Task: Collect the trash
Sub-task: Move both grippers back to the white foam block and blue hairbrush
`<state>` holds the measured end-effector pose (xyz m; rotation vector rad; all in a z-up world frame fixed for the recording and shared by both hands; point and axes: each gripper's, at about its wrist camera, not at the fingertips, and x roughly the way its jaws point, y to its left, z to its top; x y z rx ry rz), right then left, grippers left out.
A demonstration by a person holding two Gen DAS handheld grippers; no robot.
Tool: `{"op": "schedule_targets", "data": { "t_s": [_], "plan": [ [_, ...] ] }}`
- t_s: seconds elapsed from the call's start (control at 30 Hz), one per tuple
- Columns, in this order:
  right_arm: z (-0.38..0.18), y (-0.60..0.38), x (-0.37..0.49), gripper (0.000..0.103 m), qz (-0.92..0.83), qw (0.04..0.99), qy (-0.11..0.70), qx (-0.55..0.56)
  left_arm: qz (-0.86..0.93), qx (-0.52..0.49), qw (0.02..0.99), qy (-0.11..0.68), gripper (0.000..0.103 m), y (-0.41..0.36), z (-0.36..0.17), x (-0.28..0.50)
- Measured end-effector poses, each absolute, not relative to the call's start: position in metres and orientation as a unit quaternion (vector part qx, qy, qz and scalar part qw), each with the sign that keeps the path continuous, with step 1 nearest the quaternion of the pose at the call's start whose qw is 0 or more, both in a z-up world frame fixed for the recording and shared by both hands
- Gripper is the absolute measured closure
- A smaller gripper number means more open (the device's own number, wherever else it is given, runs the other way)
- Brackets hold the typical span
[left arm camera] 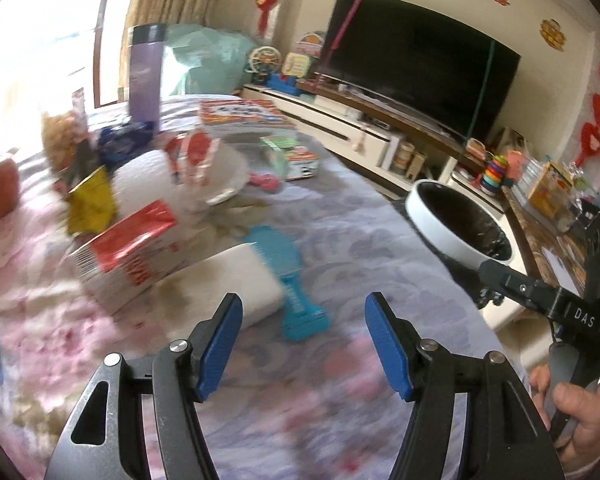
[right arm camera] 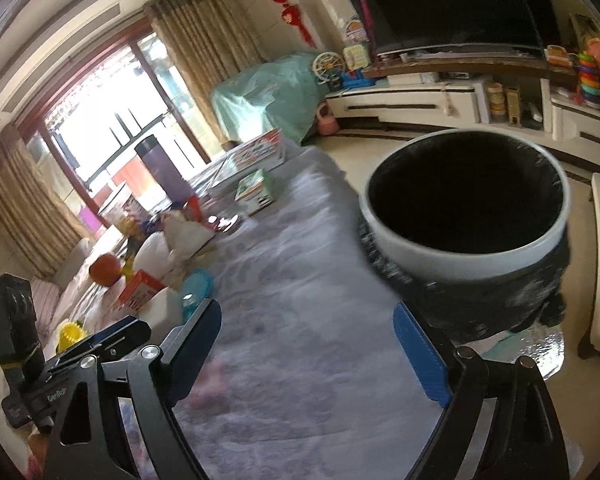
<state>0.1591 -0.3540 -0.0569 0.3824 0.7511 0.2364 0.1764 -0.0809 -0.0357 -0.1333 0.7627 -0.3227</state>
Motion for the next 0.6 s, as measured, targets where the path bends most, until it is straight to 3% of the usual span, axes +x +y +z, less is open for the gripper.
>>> {"op": "schedule_targets", "data": {
  "t_s": [0.27, 0.43, 0.6],
  "plan": [
    [-0.065, -0.317, 0.158, 0.014, 0.146, 0.898, 0.379, 0.169, -0.144, -0.064, 0.912, 0.379, 0.039, -0.049, -0.037, 0.163],
    [-0.066, -0.300, 0.159, 0.014, 0.156, 0.896, 0.385, 0.159, -0.152, -0.026, 0.910, 0.384, 0.025, -0.042, -0.039, 0.171],
    [-0.067, -0.292, 0.162, 0.014, 0.159, 0.894, 0.389, 0.157, -0.187, 0.013, 0.897, 0.401, 0.022, -0.044, -0.048, 0.202]
  ]
}}
